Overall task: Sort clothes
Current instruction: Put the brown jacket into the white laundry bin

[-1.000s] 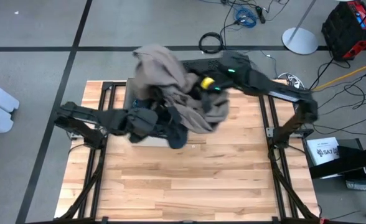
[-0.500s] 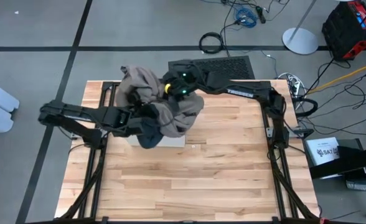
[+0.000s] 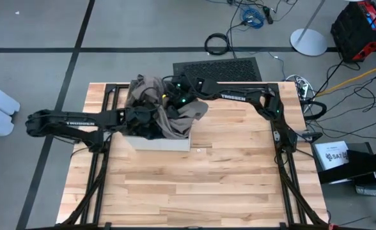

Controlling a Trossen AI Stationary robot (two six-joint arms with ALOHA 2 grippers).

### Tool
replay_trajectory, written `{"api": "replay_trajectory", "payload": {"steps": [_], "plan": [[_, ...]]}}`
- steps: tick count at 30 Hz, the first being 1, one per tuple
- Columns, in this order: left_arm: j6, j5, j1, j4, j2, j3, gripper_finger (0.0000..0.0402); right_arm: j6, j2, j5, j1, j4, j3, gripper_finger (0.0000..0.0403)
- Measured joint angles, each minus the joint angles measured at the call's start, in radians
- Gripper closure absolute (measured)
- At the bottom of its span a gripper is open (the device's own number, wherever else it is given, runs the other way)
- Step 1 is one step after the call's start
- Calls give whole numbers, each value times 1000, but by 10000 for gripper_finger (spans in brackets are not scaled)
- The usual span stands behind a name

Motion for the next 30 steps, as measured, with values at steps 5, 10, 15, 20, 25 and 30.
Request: {"api": "replay_trajectory", "payload": {"steps": [5,10,15,20,25,30], "plan": [[14,131,19,2,43,-8,393,0,13,-17,-3,-13,-2,393],[23,118,5,-7,47,18,339,-2,12,-26,-5,-12,-2,393],[-1,160,4,-215,14,142,287,-9,3,-35,-6,-4,-1,393],[-43,229,1,-444,-28,276,271,-16,-8,-40,-6,-3,-2,393],[-52,238,-22,-480,-94,348,270,-19,-10,-33,-12,-7,-3,393],[-71,238,-31,-475,-175,395,270,-19,-10,-26,-13,-9,-3,393]]}}
